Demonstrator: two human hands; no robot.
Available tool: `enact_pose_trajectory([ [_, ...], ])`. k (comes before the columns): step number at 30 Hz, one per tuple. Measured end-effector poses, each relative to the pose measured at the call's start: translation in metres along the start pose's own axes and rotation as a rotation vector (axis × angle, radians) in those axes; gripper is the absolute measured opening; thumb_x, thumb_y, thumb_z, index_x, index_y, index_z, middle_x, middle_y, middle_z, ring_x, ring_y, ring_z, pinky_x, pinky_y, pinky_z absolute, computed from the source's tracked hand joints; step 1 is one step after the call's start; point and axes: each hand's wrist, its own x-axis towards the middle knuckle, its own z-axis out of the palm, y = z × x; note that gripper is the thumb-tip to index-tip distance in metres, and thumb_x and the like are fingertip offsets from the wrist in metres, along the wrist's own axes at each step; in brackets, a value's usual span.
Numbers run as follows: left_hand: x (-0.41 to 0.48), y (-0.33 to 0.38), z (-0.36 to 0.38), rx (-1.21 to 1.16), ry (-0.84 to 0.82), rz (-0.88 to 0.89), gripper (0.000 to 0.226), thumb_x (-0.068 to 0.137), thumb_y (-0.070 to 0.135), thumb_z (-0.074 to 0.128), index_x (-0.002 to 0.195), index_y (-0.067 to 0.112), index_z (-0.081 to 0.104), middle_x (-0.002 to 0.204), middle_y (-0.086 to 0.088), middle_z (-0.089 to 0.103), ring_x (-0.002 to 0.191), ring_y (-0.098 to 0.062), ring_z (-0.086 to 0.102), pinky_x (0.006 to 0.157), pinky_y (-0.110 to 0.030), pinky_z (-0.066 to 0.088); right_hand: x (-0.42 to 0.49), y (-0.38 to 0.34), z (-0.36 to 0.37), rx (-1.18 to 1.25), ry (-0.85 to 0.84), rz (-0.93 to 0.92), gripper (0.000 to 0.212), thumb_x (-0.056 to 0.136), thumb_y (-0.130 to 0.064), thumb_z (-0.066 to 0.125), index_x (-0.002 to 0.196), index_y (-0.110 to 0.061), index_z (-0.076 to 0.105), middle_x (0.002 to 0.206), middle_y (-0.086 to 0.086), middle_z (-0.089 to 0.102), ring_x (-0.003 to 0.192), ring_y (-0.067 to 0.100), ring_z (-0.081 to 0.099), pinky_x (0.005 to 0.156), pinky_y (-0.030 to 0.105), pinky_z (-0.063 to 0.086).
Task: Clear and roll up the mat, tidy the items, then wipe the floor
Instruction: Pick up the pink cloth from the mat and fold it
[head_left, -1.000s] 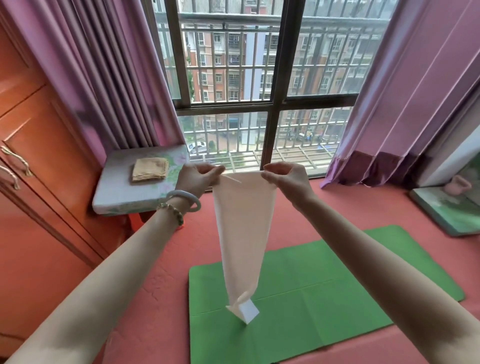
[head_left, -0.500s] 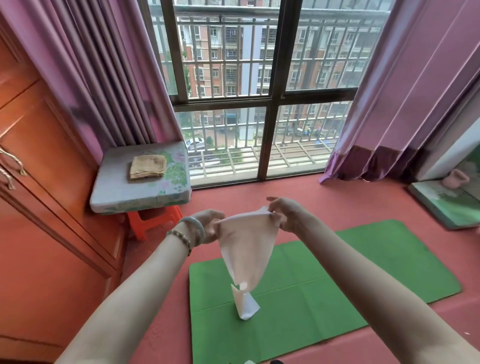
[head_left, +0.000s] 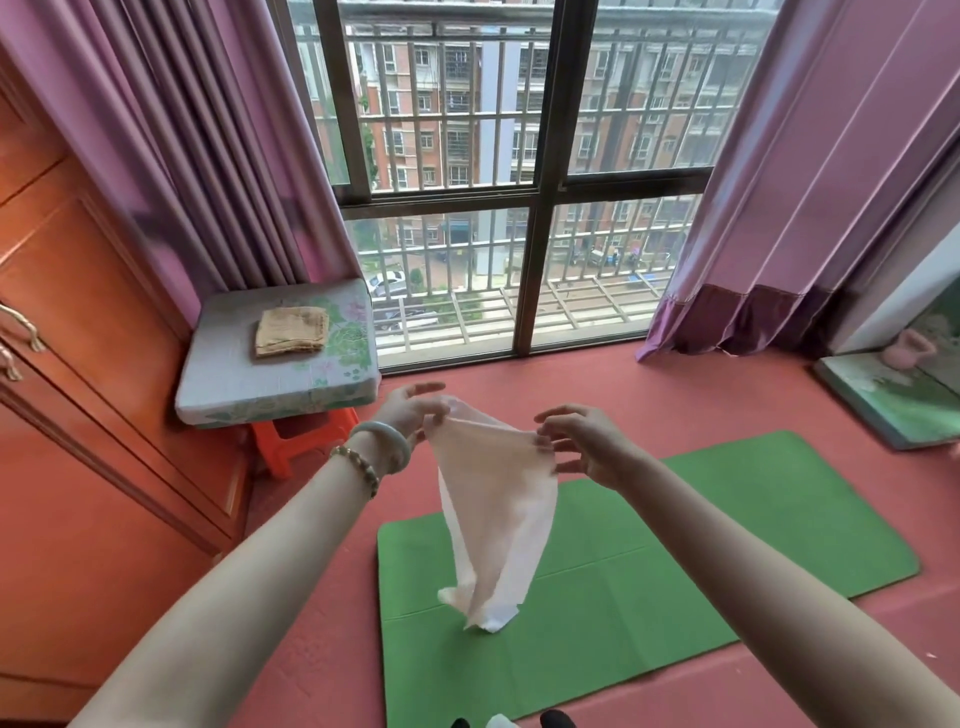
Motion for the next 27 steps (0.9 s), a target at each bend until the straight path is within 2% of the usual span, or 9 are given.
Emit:
enact_pose_trajectory([
  [2, -0.005, 0.008, 0.002, 0.01, -0.052, 0.078, 0.036, 0.078, -0.011, 0.061, 0.107, 0.01, 0.059, 0.105, -0.012, 0.061, 0.089, -0.022, 0.059, 0.077, -0.032, 0.054, 0.0, 0.005, -0.006, 0.043, 0.035, -0.008, 0.013, 0.082, 0.0, 0.059, 0.09, -0.01, 0.062, 0.08, 0.008, 0.065, 0.076, 0.02, 0.059, 0.075, 0.034, 0.046],
  [4, -0.011, 0.016, 0.004, 0.037, -0.105, 0.137, 0.035, 0.079, -0.012, 0.06, 0.105, 0.011, 0.06, 0.1, -0.009, 0.062, 0.085, -0.021, 0.06, 0.069, -0.028, 0.057, 0.0, 0.006, -0.008, 0.166, 0.023, -0.005, 0.014, 0.081, 0.003, 0.061, 0.093, -0.005, 0.061, 0.083, 0.012, 0.064, 0.075, 0.023, 0.061, 0.078, 0.034, 0.051],
  [6, -0.017, 0.025, 0.007, 0.097, -0.142, 0.204, 0.035, 0.078, -0.011, 0.061, 0.105, 0.011, 0.061, 0.097, -0.007, 0.064, 0.079, -0.017, 0.061, 0.061, -0.023, 0.056, 0.0, 0.003, -0.007, 0.286, -0.003, 0.046, 0.012, 0.083, 0.0, 0.06, 0.094, -0.004, 0.06, 0.084, 0.016, 0.062, 0.074, 0.026, 0.061, 0.069, 0.034, 0.057],
  [9, -0.025, 0.036, 0.008, 0.22, -0.172, 0.295, 0.037, 0.076, -0.009, 0.067, 0.103, 0.017, 0.063, 0.095, -0.006, 0.065, 0.079, -0.016, 0.061, 0.066, -0.023, 0.053, -0.004, -0.003, -0.002, 0.237, -0.062, 0.158, 0.01, 0.087, -0.01, 0.059, 0.096, -0.007, 0.057, 0.089, 0.019, 0.059, 0.076, 0.029, 0.062, 0.06, 0.036, 0.059],
  [12, -0.03, 0.045, 0.006, 0.308, -0.188, 0.372, 0.041, 0.073, -0.009, 0.07, 0.104, 0.017, 0.064, 0.1, -0.011, 0.065, 0.083, -0.018, 0.06, 0.067, -0.025, 0.052, -0.005, -0.008, 0.004, 0.12, -0.11, 0.161, 0.037, 0.086, -0.018, 0.064, 0.119, -0.009, 0.05, 0.097, 0.02, 0.06, 0.084, 0.031, 0.064, 0.071, 0.045, 0.058],
  [15, -0.038, 0.049, 0.005, 0.327, -0.17, 0.42, 0.042, 0.072, -0.009, 0.071, 0.107, 0.014, 0.064, 0.099, -0.008, 0.067, 0.08, -0.014, 0.062, 0.067, -0.022, 0.054, 0.001, -0.015, 0.009, 0.076, -0.097, 0.076, 0.069, 0.082, -0.024, 0.07, 0.138, -0.019, 0.031, 0.106, 0.02, 0.057, 0.093, 0.033, 0.062, 0.078, 0.045, 0.056],
  [17, -0.042, 0.05, 0.004, 0.322, -0.163, 0.442, 0.041, 0.073, -0.007, 0.071, 0.109, 0.011, 0.064, 0.096, -0.004, 0.068, 0.078, -0.011, 0.062, 0.068, -0.021, 0.054, 0.005, -0.021, 0.014, 0.072, -0.107, 0.037, 0.076, 0.081, -0.023, 0.071, 0.142, -0.024, 0.026, 0.113, 0.022, 0.055, 0.1, 0.034, 0.06, 0.082, 0.043, 0.053],
  [22, -0.046, 0.048, -0.007, 0.333, -0.136, 0.476, 0.034, 0.075, -0.003, 0.071, 0.104, 0.014, 0.067, 0.094, -0.004, 0.069, 0.084, -0.011, 0.064, 0.077, -0.022, 0.054, 0.011, -0.037, 0.034, 0.108, -0.212, -0.033, 0.056, 0.081, -0.005, 0.068, 0.125, -0.028, 0.043, 0.102, 0.011, 0.06, 0.089, 0.025, 0.058, 0.079, 0.038, 0.052],
  [27, -0.047, 0.049, -0.023, 0.307, -0.017, 0.517, 0.034, 0.074, -0.001, 0.072, 0.105, 0.013, 0.068, 0.096, -0.003, 0.071, 0.089, -0.009, 0.066, 0.088, -0.025, 0.052, 0.011, -0.058, 0.037, -0.142, 0.018, -0.274, 0.011, 0.078, -0.005, 0.068, 0.088, -0.009, 0.066, 0.073, 0.006, 0.061, 0.067, 0.016, 0.056, 0.065, 0.026, 0.046],
])
